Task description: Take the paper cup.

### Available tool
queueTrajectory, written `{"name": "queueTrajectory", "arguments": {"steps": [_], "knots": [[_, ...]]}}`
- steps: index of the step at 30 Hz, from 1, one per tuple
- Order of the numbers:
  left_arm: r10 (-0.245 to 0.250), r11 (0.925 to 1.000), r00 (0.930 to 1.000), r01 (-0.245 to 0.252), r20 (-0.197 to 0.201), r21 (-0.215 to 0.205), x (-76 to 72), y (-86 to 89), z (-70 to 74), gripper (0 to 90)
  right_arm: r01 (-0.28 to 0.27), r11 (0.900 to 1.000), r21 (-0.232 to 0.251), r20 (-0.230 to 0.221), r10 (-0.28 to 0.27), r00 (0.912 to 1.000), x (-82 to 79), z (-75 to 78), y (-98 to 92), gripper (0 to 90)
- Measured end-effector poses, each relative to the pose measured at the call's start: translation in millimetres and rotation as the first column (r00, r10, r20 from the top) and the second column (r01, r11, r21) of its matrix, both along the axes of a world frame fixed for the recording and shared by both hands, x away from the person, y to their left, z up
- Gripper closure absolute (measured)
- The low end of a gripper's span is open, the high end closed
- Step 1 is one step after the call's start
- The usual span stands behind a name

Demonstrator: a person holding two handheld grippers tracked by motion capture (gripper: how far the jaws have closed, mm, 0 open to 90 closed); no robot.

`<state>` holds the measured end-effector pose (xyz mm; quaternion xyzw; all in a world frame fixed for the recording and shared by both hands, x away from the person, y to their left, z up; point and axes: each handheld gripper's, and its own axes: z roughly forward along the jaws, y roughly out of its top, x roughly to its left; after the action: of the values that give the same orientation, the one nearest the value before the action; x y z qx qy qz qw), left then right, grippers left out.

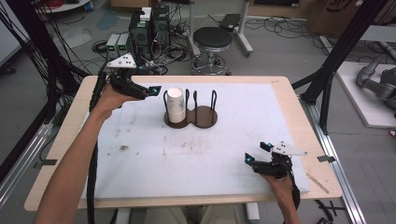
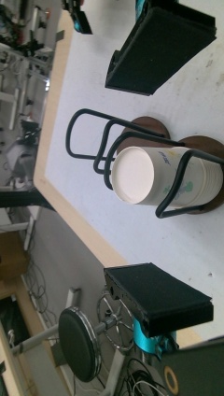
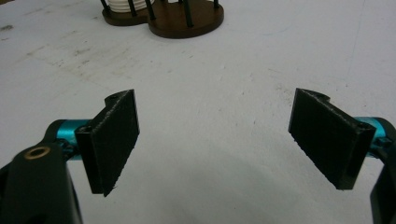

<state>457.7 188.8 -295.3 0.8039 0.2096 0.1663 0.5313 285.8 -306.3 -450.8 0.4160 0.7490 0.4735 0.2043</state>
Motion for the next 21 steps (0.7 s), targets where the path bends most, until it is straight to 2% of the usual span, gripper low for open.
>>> {"name": "queueTrajectory", "arguments": {"steps": [3,6,7,10,12,15,17,18,21], "knots": [[-0.022,0.9997,0.9998,0.022,-0.003,0.011,4.4,-5.2,0.4,9.2,0.000,1.000,-0.004,0.009,0.000,1.0000,-0.7,0.1,0.4,16.5],[-0.041,0.9955,0.9991,0.042,-0.012,0.085,11.3,-12.1,1.5,9.2,-0.001,1.000,-0.003,0.000,0.001,1.0000,-0.9,0.2,0.6,16.5],[-0.046,0.9942,0.9987,0.048,-0.021,0.096,13.4,-14.1,2.2,9.2,-0.001,1.000,-0.001,0.002,0.001,1.0000,-0.4,0.1,0.2,16.5],[-0.078,0.9922,0.9967,0.080,-0.024,0.095,17.9,-18.5,3.4,9.2,0.000,1.000,0.011,-0.008,0.000,1.0000,0.6,0.0,-1.1,16.5],[-0.094,0.9868,0.9948,0.099,-0.040,0.128,21.6,-21.9,4.7,9.2,0.000,1.000,0.014,-0.011,0.000,0.9999,0.9,0.0,-1.2,16.5],[-0.113,0.9820,0.9925,0.119,-0.047,0.147,25.7,-26.6,9.4,9.2,-0.002,1.000,0.008,-0.011,0.002,0.9999,0.9,0.0,-1.1,16.5],[-0.130,0.9750,0.9902,0.137,-0.052,0.175,29.3,-30.9,13.4,9.2,-0.004,1.000,0.007,-0.012,0.004,0.9999,1.2,0.0,-0.9,16.5],[-0.144,0.9674,0.9881,0.152,-0.054,0.202,31.4,-34.4,15.9,9.2,-0.004,1.000,0.007,-0.011,0.004,0.9999,1.2,0.0,-0.9,16.5],[-0.172,0.9508,0.9829,0.183,-0.067,0.250,35.4,-43.7,19.9,9.2,-0.003,1.000,0.007,-0.011,0.003,0.9999,1.2,0.0,-1.1,16.5]]}}
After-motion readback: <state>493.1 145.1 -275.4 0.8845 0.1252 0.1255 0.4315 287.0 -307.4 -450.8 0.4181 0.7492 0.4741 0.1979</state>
